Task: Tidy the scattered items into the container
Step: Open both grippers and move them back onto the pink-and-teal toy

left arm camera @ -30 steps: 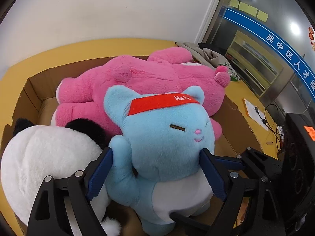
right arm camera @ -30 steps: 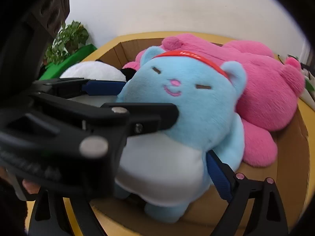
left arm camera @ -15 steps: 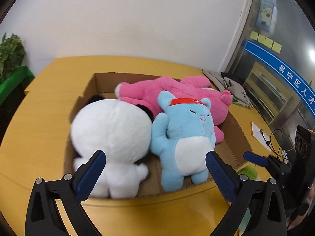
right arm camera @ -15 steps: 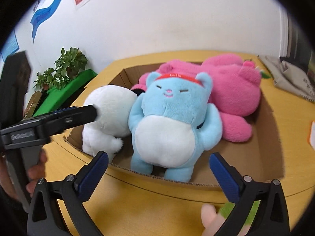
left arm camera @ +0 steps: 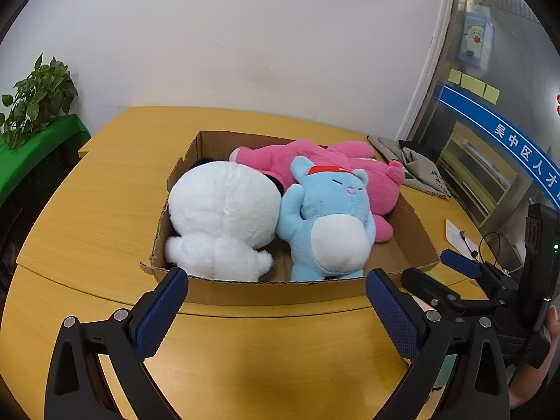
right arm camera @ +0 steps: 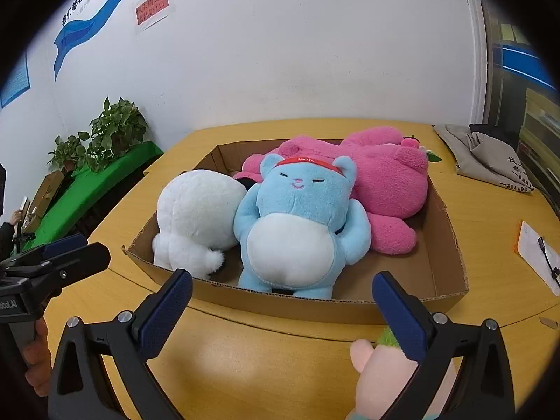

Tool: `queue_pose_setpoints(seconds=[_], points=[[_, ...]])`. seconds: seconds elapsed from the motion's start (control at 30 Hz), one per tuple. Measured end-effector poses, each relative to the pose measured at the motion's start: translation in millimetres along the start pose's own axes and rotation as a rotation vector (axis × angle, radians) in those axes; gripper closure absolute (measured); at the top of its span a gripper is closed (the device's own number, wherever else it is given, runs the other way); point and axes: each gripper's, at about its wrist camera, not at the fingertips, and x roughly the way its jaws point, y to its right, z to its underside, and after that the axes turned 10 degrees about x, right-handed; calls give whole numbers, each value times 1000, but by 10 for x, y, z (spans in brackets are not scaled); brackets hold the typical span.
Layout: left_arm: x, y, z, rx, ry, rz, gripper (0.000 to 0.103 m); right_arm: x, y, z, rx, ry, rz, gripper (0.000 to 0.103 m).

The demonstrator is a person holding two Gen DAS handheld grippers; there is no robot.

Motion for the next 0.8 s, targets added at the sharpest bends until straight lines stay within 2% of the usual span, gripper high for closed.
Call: queue_pose_setpoints(seconds=[0.3,0.8], points=[[-37,233,35,51,-4,6,0,-68,40,119,-1,-8,15,1],[-58,312,56,50,-4,-4,0,-95,150,187,9,-18,20,1]])
